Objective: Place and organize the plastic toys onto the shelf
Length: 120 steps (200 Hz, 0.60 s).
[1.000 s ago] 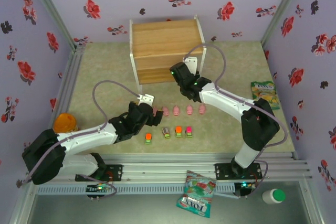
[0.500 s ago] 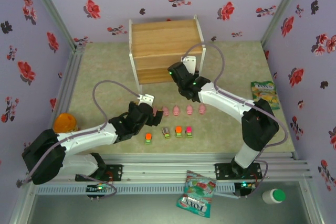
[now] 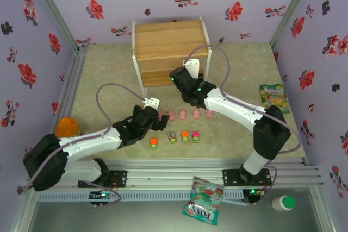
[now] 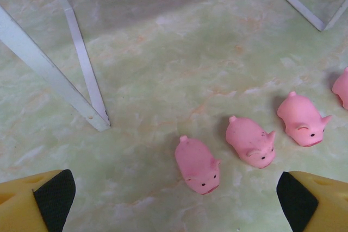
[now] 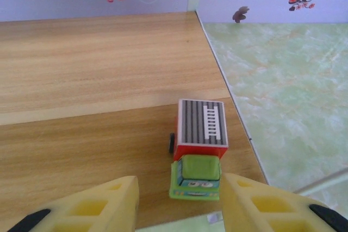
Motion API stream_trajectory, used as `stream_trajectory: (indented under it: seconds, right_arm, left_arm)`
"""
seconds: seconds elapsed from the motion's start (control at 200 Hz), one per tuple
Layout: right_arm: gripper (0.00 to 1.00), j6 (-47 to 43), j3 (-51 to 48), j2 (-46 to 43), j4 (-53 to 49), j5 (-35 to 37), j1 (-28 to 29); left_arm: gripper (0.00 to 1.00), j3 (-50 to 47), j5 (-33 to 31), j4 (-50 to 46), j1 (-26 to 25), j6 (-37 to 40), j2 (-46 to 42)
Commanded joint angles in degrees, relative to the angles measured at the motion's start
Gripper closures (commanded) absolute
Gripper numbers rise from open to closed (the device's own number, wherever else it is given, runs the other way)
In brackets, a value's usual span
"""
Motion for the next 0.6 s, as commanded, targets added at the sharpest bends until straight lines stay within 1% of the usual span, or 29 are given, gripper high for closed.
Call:
stream_trajectory:
  seconds: [0.0, 0.385, 0.595]
  right_arm:
    - [0.56, 0.96, -1.02, -2.95, -1.34, 2.85, 2.01]
    - [0.56, 4.99, -6.55, -8.64, -4.81, 5.8, 9.63]
    - [0.57, 9.11, -11.83, -13.06, -7.94, 6.08, 13.5]
  left_arm:
    - [0.0, 1.43, -0.23, -1.15, -0.02, 1.03, -1.45]
    - [0.0, 1.27, -0.38, -1.24, 0.16, 0.87, -1.73]
    - [0.0, 1.21, -0.42, -1.15, 0.24, 0.87, -1.75]
